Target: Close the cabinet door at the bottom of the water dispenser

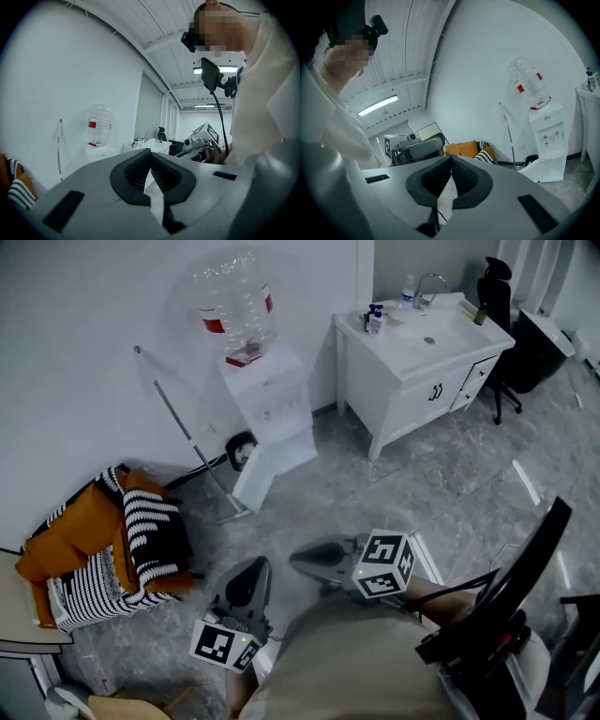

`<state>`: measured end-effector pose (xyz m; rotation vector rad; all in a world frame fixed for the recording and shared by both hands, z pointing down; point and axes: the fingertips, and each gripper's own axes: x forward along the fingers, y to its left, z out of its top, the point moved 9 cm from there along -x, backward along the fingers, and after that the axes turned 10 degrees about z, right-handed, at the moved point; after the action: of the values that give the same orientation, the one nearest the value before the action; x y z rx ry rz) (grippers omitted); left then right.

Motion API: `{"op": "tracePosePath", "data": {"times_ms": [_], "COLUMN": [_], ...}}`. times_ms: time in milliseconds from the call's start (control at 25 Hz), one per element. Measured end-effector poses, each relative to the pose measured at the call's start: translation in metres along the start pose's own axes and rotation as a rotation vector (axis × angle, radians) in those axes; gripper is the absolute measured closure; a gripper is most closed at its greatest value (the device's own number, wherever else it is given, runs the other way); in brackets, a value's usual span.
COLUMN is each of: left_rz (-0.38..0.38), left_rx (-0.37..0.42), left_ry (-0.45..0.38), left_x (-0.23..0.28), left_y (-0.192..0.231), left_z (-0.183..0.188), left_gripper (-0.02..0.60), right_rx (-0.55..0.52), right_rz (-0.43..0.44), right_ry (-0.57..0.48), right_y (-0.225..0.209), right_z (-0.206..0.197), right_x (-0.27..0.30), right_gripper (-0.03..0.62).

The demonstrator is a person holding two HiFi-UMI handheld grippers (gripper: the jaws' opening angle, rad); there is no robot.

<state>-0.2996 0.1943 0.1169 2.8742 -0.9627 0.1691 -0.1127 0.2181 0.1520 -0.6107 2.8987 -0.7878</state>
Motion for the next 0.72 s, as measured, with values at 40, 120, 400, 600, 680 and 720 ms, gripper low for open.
{"op": "tracePosePath", "data": {"times_ms": [40,120,400,600,680,720], "left_rz": [0.002,0.0,-0.021,0.011,0.021,0.023], "left_rx": [0.001,0.001,-0.003,-0.011,-0.005,0.003], "left_ry": [-0.006,-0.013,-0.007,0.027,0.04,0.04], "left_x": [-0.001,0.0,0.018,0.035,0.045,0.051], "left_y": [-0.001,-0.005,-0.002,0.007,0.006,0.005], "left_z": [-0.001,-0.004,-0.007,-0.006,-0.003,-0.001], "left_gripper": [0.589,0.589,0.589,0.591,0.591,0.591], "right_rx": [-0.006,-0.017,0.001,0.0,0.002,0.004], "right_rz": [-0.002,-0.003,-0.019,-0.004,0.01,0.015], "right_ry": [0.002,0.009,0.001,-0.002,0.007,0.008], "right_y": [0.001,0.004,-0.007,-0.026,-0.033,-0.038], "right_z": [-0.001,-0.003,0.003,0.016,0.018,0.02], "right_x": [-0.001,-0.004,-0.012,-0.012,-0.015,-0.018], "right_gripper": [0.579,0.579,0.579,0.579,0.579,0.579]}}
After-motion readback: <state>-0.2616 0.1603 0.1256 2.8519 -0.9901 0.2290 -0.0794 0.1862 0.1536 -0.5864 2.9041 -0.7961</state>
